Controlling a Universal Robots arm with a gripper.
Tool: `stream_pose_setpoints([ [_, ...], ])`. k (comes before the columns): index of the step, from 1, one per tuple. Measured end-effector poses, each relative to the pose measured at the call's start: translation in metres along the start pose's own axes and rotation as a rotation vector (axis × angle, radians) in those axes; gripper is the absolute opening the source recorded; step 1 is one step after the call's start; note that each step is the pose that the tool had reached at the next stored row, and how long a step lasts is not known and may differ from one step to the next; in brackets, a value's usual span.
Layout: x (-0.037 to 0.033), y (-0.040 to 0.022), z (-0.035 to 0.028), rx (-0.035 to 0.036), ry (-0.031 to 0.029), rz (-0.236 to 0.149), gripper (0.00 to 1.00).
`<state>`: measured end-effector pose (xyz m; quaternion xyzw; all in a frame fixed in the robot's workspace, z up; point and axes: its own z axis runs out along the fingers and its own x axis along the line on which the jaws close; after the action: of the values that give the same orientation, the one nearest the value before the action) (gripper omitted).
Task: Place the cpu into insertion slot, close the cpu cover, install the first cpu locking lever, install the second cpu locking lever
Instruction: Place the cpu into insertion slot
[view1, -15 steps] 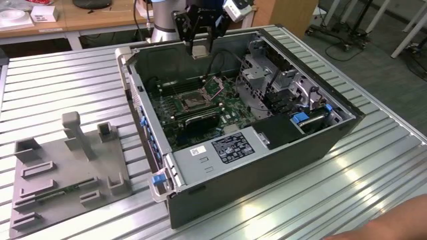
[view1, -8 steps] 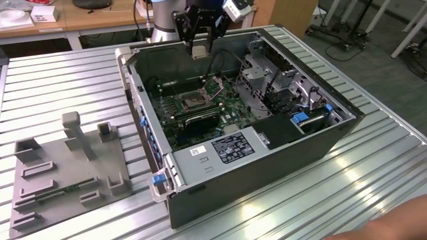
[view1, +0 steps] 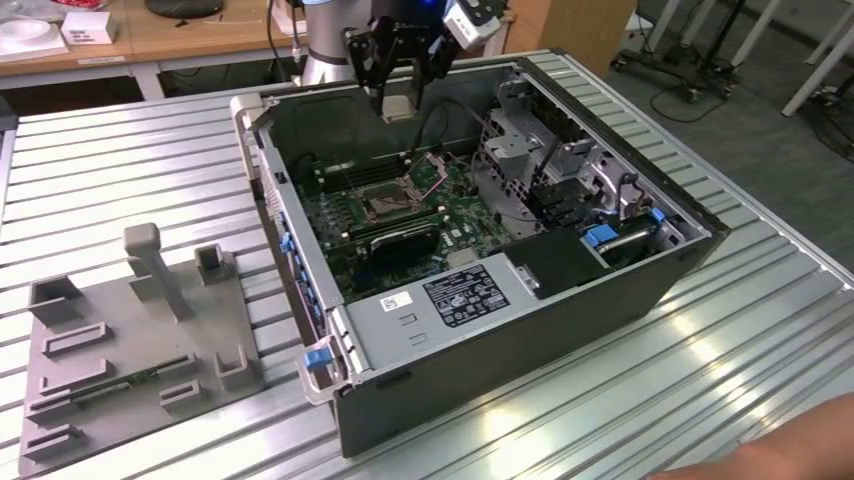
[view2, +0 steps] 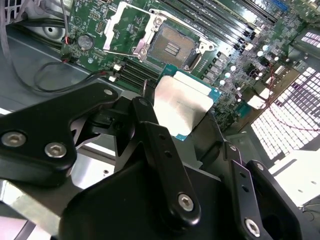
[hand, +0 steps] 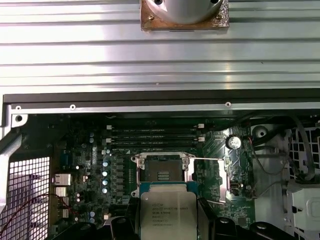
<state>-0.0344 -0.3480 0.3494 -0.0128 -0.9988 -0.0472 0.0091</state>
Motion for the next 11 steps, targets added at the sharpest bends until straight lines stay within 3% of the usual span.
stream_pose_setpoints([
  [4,0.0000,-0.0004,0.0038,-0.0033,0.0000,0.000,0.54],
  [11,0.0000,-0.0004,0.0041,-0.0033,0.0001,0.000,0.54],
])
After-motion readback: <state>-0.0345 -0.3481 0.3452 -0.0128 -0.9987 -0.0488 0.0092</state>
